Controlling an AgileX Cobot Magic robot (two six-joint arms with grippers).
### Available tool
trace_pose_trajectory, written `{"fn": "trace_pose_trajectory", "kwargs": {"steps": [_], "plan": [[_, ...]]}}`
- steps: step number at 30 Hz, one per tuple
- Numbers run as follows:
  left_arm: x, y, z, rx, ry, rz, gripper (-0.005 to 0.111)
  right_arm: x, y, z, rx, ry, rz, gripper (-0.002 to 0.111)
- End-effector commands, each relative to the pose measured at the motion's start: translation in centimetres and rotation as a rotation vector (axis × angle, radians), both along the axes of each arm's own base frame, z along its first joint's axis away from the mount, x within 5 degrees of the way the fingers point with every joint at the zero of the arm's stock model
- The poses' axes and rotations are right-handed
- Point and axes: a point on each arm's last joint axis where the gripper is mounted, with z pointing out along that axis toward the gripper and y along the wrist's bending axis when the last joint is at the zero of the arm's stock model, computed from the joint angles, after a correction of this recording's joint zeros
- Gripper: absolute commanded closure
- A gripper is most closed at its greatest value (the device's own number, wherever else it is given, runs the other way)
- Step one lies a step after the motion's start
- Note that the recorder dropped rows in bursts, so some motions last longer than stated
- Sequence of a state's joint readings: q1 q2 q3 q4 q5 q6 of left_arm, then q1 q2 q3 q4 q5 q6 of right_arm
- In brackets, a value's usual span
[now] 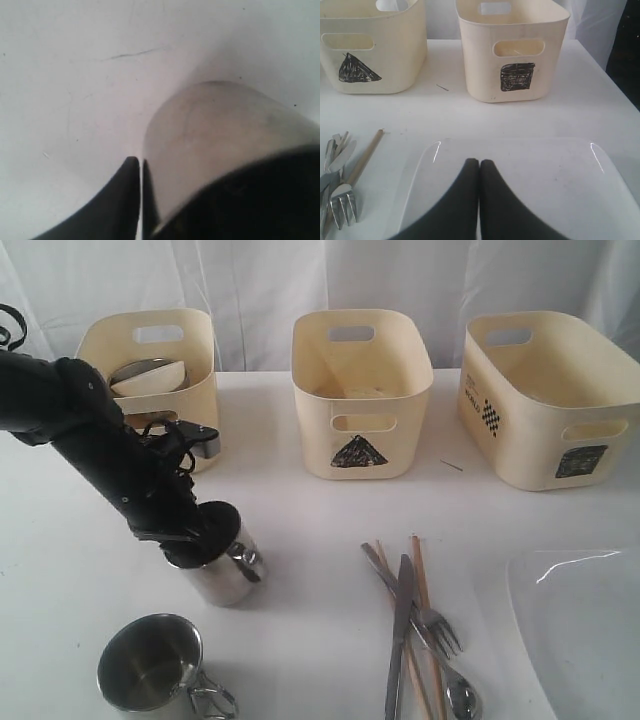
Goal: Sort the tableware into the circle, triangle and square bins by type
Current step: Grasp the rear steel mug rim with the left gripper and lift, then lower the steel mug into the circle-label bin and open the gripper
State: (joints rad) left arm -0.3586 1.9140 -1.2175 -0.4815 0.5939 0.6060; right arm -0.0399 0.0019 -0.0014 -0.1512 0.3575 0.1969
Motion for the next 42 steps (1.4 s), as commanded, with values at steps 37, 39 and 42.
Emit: {"fn": "trace_pose_trajectory", "kwargs": {"steps": [37,39,42], "plan": [[6.9,4.6,22.1,-0.102,-1.232,0.346,0.107,0.0,0.0,0.0,0.003,-0.005,0.000,0.108],[9.2,5.1,19.3,-0.112,-1.193,0.417,0.107,0.0,0.0,0.0,0.003,-0.005,0.000,0.108],[11.6,5.8,15.3,-0.116,-1.125,0.504,0.107,0.0,0.0,0.0,0.003,-0.005,0.000,0.108]]}}
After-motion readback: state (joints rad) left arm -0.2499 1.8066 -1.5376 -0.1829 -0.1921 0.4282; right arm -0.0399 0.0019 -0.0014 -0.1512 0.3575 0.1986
